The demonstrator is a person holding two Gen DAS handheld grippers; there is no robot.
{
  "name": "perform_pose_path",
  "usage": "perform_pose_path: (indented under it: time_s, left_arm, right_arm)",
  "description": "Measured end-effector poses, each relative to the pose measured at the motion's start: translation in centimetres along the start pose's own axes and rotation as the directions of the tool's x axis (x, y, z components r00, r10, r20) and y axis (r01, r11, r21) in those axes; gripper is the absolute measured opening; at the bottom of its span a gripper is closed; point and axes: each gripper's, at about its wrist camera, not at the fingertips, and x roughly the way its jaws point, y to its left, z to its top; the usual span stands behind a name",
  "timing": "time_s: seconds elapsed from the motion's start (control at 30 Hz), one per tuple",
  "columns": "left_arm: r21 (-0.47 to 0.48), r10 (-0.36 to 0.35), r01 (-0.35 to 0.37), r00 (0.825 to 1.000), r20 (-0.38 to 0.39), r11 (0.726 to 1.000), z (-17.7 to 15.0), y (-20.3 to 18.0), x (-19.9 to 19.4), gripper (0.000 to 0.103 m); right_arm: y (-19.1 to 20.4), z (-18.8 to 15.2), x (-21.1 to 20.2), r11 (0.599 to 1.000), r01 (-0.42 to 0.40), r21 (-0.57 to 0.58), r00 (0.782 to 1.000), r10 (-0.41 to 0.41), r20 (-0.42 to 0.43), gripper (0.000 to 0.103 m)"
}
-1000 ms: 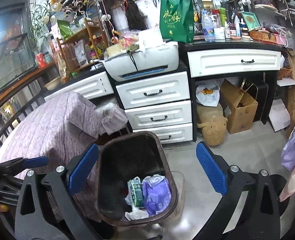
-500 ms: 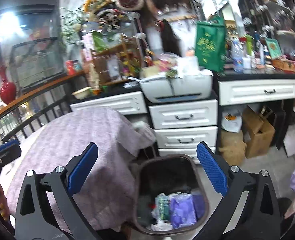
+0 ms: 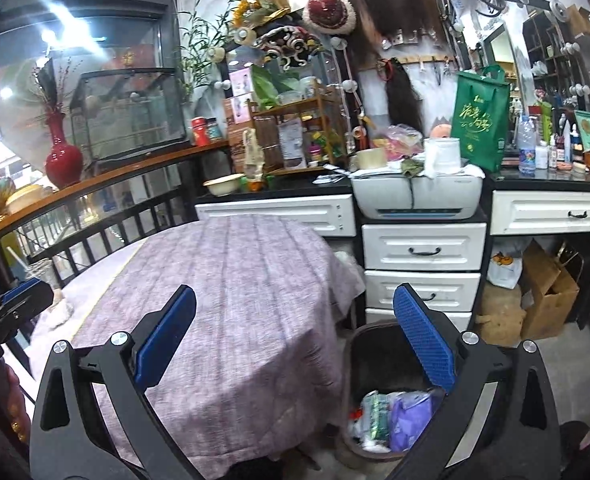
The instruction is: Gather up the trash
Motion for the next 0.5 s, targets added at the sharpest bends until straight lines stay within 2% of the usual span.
perform_pose_path:
  time_s: [0.1,0.2,0.5]
  left_arm:
    - [-0.003,0.028,-0.028,0.999,0.031,1.000,-0.6,0.4,-1.2,0.098]
    - [-0.006,0.057,-0.057,0.998,0.037,0.998,-1.2,0.7,-1.6,0.098]
    - [-0.009,0.069,-0.069,0.994,0.084,0.998,-1.7,0.5,-2.5,0.098]
  right_arm:
    - [1.4,-0.7,-0.5,1.000,-0.015,-0.008,1.000,0.015,-0.007,0.097]
    - [2.3,-1.5,-1.2,0.999,-0.017,-0.035,1.000,0.018,0.021,0.097]
    - [2.4,-2.3,-2.4,0.997,-0.006,-0.071,0.995,0.013,0.098,0.097]
